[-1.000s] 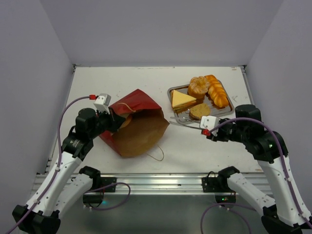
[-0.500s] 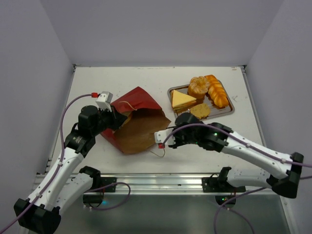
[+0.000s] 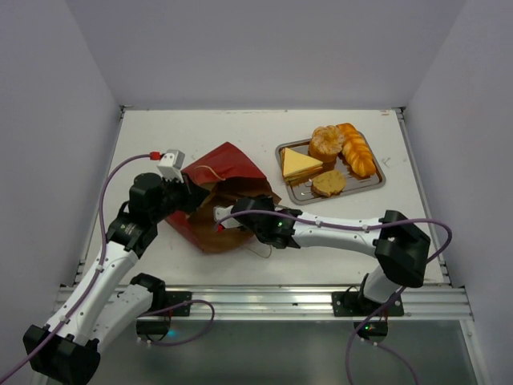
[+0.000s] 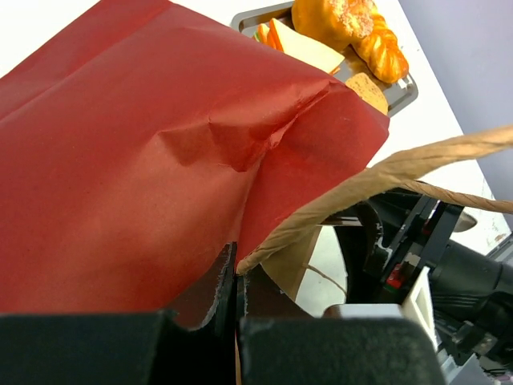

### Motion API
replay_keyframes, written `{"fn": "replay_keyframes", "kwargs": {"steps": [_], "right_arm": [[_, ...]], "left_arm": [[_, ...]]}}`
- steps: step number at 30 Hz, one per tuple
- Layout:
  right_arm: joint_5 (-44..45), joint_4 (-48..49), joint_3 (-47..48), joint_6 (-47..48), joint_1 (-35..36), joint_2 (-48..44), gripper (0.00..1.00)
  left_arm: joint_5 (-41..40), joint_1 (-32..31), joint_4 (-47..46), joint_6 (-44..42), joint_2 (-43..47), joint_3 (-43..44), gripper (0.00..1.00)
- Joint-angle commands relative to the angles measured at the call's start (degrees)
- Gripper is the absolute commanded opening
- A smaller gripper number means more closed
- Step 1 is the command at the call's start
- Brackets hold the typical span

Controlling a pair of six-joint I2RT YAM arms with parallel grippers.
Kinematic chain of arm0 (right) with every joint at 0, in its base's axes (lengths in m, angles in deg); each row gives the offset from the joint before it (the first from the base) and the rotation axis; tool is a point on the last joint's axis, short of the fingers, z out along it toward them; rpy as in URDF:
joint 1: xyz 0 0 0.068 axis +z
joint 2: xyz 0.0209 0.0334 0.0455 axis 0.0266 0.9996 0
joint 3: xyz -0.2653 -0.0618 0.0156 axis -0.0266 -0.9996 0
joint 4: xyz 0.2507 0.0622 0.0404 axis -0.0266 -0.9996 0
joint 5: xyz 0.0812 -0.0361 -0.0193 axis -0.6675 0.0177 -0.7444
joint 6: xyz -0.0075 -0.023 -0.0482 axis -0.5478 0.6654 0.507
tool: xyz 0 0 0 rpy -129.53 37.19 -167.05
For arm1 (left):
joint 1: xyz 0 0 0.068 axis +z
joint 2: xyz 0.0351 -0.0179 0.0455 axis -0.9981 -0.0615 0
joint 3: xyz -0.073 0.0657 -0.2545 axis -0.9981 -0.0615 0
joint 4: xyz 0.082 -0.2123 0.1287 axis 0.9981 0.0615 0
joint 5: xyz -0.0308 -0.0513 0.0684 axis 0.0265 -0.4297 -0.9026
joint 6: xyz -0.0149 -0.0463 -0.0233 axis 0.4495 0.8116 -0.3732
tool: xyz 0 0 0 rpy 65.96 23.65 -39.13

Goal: Take the fake bread out of the paper bag

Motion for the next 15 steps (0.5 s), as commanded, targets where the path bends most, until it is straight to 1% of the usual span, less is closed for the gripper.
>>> {"fn": "replay_keyframes", "kwargs": {"steps": [1, 15], "right_arm": [[6.69, 9.19, 3.42, -0.08, 0.4, 1.3, 0.38], [11.7, 13.94, 4.91, 4.58, 0.31, 8.16, 0.42]], "left_arm": [[-1.05, -0.16, -2.88, 1.72, 0.34, 1.41, 0.0], [-2.02, -0.16, -4.38, 5.24, 0.43, 2.81, 0.0]]}}
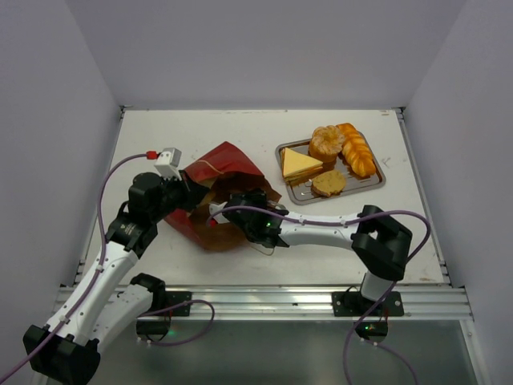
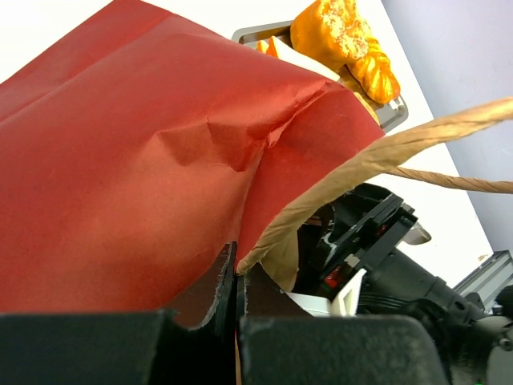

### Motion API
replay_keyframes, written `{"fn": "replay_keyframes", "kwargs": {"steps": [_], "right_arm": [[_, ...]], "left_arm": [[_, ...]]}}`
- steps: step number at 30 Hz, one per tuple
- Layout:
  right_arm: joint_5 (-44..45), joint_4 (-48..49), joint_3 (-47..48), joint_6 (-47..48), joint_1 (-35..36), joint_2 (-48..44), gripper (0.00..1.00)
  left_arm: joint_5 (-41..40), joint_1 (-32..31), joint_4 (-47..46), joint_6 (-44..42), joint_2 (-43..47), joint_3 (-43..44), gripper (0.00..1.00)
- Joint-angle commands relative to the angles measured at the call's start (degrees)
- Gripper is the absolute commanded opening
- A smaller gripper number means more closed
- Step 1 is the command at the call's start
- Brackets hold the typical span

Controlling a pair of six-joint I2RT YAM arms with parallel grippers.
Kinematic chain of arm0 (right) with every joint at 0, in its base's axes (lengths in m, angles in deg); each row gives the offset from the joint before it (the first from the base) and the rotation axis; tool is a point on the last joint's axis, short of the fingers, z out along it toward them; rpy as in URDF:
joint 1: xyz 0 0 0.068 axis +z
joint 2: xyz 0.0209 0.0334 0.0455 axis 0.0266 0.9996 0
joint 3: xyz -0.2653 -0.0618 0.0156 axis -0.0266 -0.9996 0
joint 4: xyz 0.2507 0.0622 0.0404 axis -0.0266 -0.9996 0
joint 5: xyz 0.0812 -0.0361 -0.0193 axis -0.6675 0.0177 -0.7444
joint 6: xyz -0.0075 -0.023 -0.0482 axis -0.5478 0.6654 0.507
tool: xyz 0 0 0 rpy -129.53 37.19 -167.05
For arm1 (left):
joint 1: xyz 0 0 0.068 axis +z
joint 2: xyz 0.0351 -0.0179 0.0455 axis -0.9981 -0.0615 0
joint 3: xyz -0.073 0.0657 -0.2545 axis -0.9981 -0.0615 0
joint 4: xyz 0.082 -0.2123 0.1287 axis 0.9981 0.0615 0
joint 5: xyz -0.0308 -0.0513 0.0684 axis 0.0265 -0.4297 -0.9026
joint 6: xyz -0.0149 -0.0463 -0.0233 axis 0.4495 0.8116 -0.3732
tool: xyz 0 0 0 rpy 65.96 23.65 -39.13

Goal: Take the fake bread out of the paper bag

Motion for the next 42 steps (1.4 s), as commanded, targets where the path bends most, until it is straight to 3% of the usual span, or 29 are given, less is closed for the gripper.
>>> {"fn": "replay_keyframes", "kwargs": {"steps": [1, 16, 42], "right_arm": [[4.16, 5.0, 2.79, 2.4, 0.2, 0.84, 0.42], [3.21, 3.17, 5.16, 4.33, -2.52, 4.89, 0.45], [-1.63, -4.92, 7.09, 5.47, -1.9, 3.65, 0.48]], "left_arm": [[-0.73, -0.16, -2.7, 1.61, 0.5, 3.14, 0.0], [-1.0, -0.16, -1.47, 1.35, 1.2, 5.43, 0.0], [1.29, -0.16, 0.03, -1.9, -0.56, 6.75, 0.0]]}}
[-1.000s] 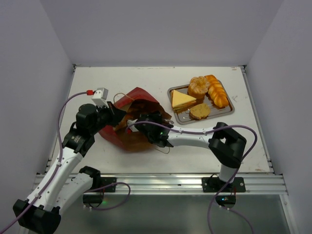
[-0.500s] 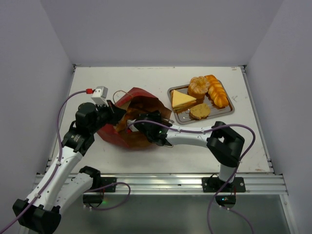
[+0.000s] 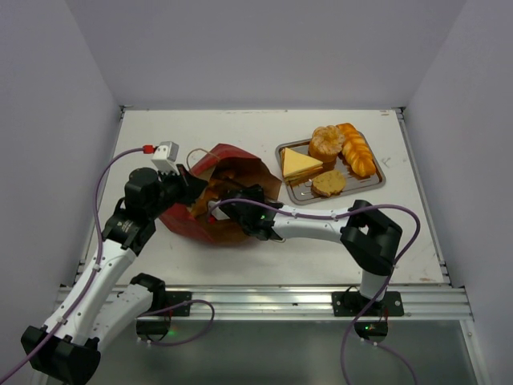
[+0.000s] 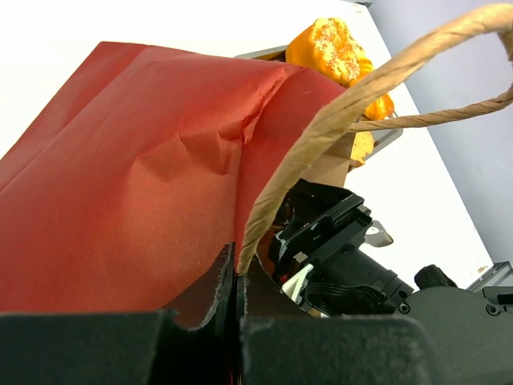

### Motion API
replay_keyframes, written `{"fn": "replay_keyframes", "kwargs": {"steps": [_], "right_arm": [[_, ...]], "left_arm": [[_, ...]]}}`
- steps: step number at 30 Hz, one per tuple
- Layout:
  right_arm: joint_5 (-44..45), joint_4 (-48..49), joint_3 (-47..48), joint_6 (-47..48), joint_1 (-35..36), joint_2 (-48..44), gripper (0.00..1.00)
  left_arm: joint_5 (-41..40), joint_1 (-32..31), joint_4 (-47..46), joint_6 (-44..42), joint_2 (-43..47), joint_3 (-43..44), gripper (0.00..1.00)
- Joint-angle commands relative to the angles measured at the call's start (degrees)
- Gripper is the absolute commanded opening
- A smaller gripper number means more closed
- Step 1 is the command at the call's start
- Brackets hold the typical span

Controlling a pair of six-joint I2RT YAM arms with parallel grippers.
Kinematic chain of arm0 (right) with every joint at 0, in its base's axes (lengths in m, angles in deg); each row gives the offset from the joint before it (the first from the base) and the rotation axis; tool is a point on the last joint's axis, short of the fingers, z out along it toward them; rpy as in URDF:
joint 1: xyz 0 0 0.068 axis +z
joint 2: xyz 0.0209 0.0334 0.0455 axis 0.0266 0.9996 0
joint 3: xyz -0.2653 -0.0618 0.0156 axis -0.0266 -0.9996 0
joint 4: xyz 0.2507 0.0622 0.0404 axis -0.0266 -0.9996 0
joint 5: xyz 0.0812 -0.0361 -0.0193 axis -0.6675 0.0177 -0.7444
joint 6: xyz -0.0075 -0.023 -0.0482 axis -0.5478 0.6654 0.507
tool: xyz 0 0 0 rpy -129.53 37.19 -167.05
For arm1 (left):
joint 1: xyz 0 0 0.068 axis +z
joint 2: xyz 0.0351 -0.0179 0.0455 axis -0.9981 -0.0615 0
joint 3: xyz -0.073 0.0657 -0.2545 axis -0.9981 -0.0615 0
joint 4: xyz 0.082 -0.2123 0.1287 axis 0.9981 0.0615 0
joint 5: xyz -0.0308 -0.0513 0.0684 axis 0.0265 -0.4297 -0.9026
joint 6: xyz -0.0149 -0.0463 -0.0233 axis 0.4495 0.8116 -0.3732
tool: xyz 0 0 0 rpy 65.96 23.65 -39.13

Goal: Take the fake bread out of the paper bag

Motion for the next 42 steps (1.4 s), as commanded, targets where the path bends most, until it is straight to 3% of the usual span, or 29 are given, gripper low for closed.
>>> {"fn": "replay_keyframes", "kwargs": {"steps": [1, 31, 42], "right_arm": [[0.36, -2.02, 2.79, 2.81, 0.35, -0.91, 0.49], [-2.45, -7.03, 3.05, 1.32, 0.35, -5.39, 0.5], [-0.96, -6.94, 6.3, 0.61, -0.18, 0.67, 0.49]], "left_arm": [[2.69, -0.16, -0.72, -1.31, 0.1, 3.08, 0.0], [1.02, -0.16, 0.95, -2.98, 1.15, 2.64, 0.0], [1.99, -0.16, 1.04, -2.89, 1.59, 2.64, 0.0]]}}
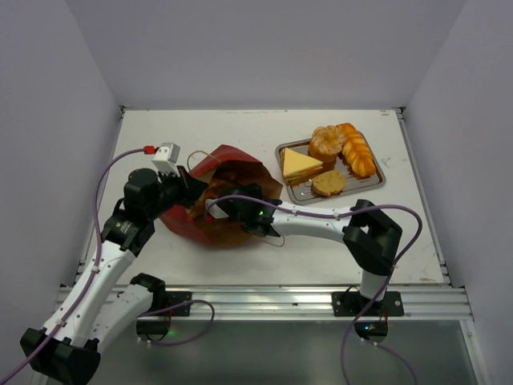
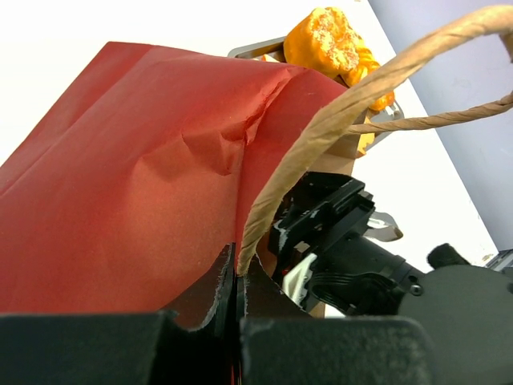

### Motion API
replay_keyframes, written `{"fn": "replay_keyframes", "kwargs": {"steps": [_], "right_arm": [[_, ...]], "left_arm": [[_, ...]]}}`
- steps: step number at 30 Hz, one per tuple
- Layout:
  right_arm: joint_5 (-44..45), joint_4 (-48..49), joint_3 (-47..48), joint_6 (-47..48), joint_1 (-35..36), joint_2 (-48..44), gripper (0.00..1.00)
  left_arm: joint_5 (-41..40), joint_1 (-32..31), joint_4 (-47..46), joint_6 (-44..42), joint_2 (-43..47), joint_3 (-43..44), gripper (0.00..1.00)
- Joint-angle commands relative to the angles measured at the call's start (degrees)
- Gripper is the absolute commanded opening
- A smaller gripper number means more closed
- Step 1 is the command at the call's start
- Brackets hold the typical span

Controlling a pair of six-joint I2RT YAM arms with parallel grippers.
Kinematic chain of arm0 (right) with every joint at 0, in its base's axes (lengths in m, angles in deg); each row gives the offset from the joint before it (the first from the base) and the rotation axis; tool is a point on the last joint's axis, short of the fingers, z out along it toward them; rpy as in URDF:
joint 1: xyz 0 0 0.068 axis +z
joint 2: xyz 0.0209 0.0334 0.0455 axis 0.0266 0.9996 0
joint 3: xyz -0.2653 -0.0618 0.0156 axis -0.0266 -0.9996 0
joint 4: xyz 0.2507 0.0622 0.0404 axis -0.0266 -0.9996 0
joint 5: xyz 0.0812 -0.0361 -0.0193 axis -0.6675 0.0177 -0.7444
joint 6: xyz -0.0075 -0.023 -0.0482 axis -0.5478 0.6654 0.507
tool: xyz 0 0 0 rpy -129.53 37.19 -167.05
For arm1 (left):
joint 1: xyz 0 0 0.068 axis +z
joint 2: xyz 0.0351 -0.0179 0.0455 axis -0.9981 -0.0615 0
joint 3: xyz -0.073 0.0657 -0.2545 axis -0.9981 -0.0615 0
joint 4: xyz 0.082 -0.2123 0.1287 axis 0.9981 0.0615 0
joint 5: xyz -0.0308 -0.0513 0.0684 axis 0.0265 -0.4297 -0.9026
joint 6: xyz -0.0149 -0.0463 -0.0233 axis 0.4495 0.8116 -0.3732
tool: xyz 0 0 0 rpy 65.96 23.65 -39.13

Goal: Take the fake bread out of the paper bag

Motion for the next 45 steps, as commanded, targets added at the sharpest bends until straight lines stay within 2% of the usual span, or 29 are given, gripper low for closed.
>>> {"fn": "replay_keyframes", "kwargs": {"steps": [1, 7, 10, 13, 14, 22, 33, 45], "right_arm": [[1.93, -2.04, 3.4, 1.42, -0.22, 1.64, 0.49], [2.98, -2.04, 4.98, 1.07, -0.66, 3.57, 0.48], [2.98, -2.22, 5.07, 0.98, -0.75, 4.18, 0.44], [2.28, -3.09, 5.07, 0.54, -0.84, 4.36, 0.33], [2.02, -3.36, 4.98, 0.28, -0.84, 4.36, 0.26], [-1.32, -6.0, 3.76, -0.95, -1.1, 0.94, 0.0], [-3.26, -6.7, -1.43, -1.13, -1.1, -9.95, 0.0], [-3.52, -7.14, -5.83, -1.66, -1.19, -15.94, 0.0]], "left_arm": [[0.78, -0.16, -0.32, -1.25, 1.07, 2.31, 0.0], [1.75, -0.16, -1.37, -1.17, 0.8, 1.78, 0.0], [2.1, -0.16, -1.72, -0.99, 0.8, 1.7, 0.0], [2.19, -0.16, -1.63, -1.08, 0.8, 1.87, 0.0], [2.19, -0.16, -1.63, -1.08, 0.8, 1.87, 0.0], [0.0, -0.16, -1.46, -1.25, 0.89, 1.43, 0.0], [-5.89, -0.16, -3.39, 0.24, 0.28, -0.06, 0.0], [-5.02, -0.16, -5.59, 1.03, -0.6, -1.2, 0.0]]}}
